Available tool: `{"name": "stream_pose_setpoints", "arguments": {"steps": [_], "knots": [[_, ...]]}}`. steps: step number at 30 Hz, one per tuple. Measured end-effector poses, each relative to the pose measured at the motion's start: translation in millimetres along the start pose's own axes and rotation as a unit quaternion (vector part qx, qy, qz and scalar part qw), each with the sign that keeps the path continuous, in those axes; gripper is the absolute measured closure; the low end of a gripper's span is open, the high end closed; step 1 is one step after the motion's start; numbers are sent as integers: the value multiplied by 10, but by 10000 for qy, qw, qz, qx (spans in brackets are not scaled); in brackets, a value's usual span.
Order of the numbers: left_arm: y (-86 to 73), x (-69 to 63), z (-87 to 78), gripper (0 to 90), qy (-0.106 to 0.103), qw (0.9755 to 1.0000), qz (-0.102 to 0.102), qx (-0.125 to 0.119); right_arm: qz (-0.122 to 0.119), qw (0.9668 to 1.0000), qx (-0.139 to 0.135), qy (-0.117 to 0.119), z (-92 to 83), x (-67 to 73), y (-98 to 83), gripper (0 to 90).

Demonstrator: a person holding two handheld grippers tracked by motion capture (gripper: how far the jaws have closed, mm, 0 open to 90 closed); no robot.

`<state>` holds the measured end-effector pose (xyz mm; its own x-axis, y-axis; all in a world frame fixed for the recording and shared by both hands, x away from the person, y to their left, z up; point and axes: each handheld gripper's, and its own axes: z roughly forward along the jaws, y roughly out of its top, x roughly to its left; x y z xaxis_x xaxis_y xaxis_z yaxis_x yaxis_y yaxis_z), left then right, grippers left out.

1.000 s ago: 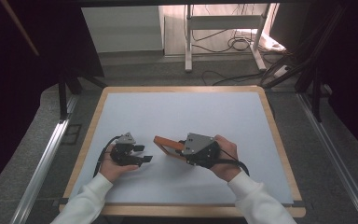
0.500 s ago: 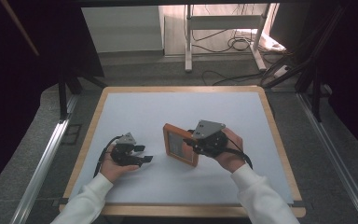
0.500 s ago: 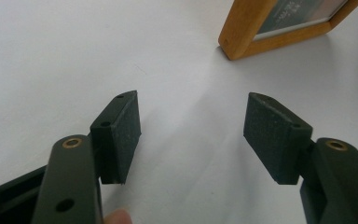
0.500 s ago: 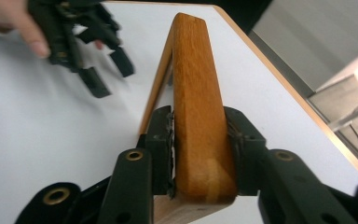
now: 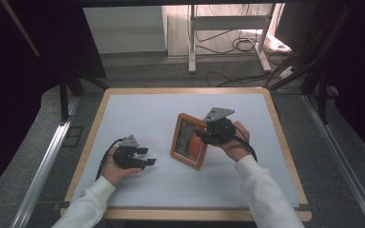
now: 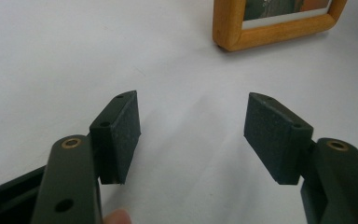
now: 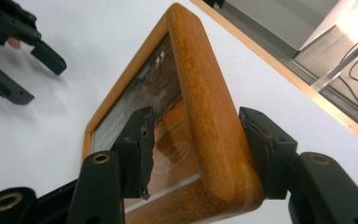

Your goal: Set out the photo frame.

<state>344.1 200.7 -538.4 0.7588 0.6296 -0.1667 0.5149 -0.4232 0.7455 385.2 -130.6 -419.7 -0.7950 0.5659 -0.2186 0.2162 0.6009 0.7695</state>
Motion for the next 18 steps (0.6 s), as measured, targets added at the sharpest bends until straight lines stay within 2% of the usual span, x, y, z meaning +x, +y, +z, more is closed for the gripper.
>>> {"name": "stream_pose_setpoints", "arguments": {"steps": [2,4,8,13,18], "knots": [[0,-1,0,361,5,10000,1,0,-27,10000,-15,-17,6,10,2,463],[1,-6,-2,361,6,10000,0,-15,-23,9999,-22,-147,-1,37,4,404],[0,-13,-10,361,16,10000,-45,-19,174,9994,-173,-229,-64,68,-26,323],[3,-11,-22,360,22,10000,-14,-10,525,9973,-311,-411,-180,107,-158,235],[3,-20,-18,359,33,10000,17,-7,969,9939,-284,-434,-338,204,-379,256]]}}
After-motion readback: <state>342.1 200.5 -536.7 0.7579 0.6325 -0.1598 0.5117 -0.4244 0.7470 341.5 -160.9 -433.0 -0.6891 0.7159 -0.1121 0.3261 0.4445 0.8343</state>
